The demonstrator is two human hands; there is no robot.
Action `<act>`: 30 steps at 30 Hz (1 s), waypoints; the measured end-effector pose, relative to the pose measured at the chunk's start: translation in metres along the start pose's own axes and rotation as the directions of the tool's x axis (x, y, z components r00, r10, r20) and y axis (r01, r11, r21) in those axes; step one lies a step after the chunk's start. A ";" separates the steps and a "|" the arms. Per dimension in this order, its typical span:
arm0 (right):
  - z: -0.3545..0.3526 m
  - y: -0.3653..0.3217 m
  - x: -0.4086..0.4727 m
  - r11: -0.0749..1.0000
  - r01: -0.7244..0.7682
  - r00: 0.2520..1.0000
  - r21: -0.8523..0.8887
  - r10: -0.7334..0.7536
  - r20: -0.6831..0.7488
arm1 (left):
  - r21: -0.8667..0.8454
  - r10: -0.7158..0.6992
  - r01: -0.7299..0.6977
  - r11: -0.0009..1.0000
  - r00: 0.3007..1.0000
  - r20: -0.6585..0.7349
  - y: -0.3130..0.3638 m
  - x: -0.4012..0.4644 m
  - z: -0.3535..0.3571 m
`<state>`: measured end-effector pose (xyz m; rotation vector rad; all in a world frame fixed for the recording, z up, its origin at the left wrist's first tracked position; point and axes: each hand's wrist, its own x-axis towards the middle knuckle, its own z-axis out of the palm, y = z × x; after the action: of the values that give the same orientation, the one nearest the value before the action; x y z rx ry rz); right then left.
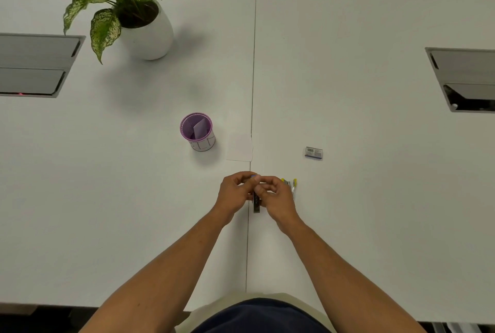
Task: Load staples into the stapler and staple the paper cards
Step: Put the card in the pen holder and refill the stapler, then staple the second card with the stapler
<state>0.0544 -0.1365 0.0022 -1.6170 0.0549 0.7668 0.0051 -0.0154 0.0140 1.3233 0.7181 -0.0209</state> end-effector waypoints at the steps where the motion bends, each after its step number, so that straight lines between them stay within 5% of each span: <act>1: 0.001 0.000 0.001 1.000 -0.002 1.000 -0.003 0.002 -0.008 | 0.010 0.005 -0.005 1.000 1.000 -0.002 0.000 0.001 0.000; 9: 0.002 0.001 0.003 0.999 -0.041 0.999 0.008 0.041 0.022 | 0.059 -0.012 0.008 0.998 0.997 0.073 -0.001 0.008 -0.005; 16: 0.007 0.004 0.013 0.965 -0.038 0.998 -0.258 0.026 -0.051 | 0.343 0.005 -0.002 0.939 1.000 -0.007 -0.009 0.019 -0.017; 21: 0.011 0.009 0.024 0.771 -0.019 0.984 -0.637 -0.098 -0.148 | 0.626 0.102 -0.005 0.780 0.988 -0.119 -0.014 0.031 -0.030; 30: 0.021 0.009 0.040 0.435 0.006 0.986 -0.900 -0.151 -0.066 | 0.855 0.184 -0.153 0.495 0.981 0.069 0.000 0.067 -0.043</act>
<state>0.0724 -0.1043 -0.0258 -2.7016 -0.4172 0.6180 0.0378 0.0480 -0.0212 2.3819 0.6012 -0.2314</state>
